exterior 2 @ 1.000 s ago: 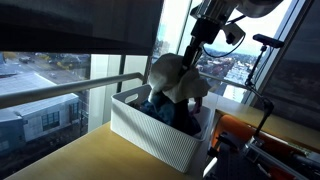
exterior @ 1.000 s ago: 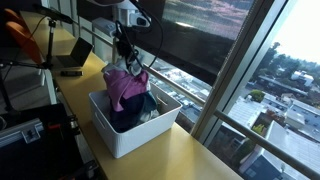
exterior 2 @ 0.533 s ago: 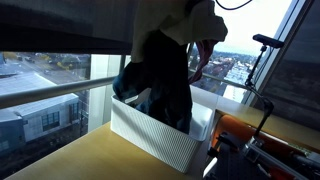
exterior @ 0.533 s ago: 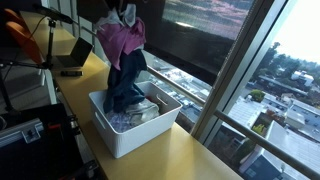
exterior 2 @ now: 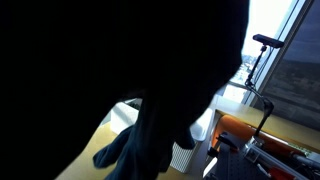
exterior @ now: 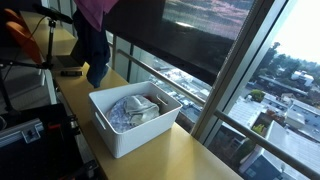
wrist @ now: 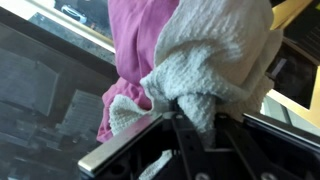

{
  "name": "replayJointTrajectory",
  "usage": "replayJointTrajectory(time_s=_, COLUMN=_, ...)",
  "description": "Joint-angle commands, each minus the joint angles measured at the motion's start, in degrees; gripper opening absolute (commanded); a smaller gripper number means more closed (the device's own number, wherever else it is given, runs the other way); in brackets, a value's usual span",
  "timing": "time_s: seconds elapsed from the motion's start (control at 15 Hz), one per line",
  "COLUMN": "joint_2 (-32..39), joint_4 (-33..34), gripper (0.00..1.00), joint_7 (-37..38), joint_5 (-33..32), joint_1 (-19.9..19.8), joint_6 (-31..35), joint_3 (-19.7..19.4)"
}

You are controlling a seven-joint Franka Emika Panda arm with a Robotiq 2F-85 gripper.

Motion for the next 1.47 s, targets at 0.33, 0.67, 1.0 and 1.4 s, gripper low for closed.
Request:
replayJointTrajectory(time_s=0.33, joint_2=12.36, joint_4=8.13, gripper=0.05, joint_7=-0.4, joint_5=-2.47, joint_1=0.81, joint_6=-1.59, joint_3=-0.36)
replayJointTrajectory(time_s=0.67, joint_2=14.27, joint_4=1.6, gripper=0.05, joint_7=-2.76, joint_5=4.62, joint_1=-1.95, joint_6=0.13, joint_3=-5.57)
replayJointTrajectory(time_s=1.0, joint_2=16.32, joint_4=-4.25, gripper=0.05, joint_7=-1.88, joint_5=6.78, joint_1=-1.07, joint_6=3.29, joint_3=-5.31)
replayJointTrajectory(time_s=1.4, joint_2=17.96, joint_4=-6.52, gripper=0.62, joint_7=-1.48, joint_5=5.25, joint_1=-0.61, joint_6=4.6, joint_3=-6.22)
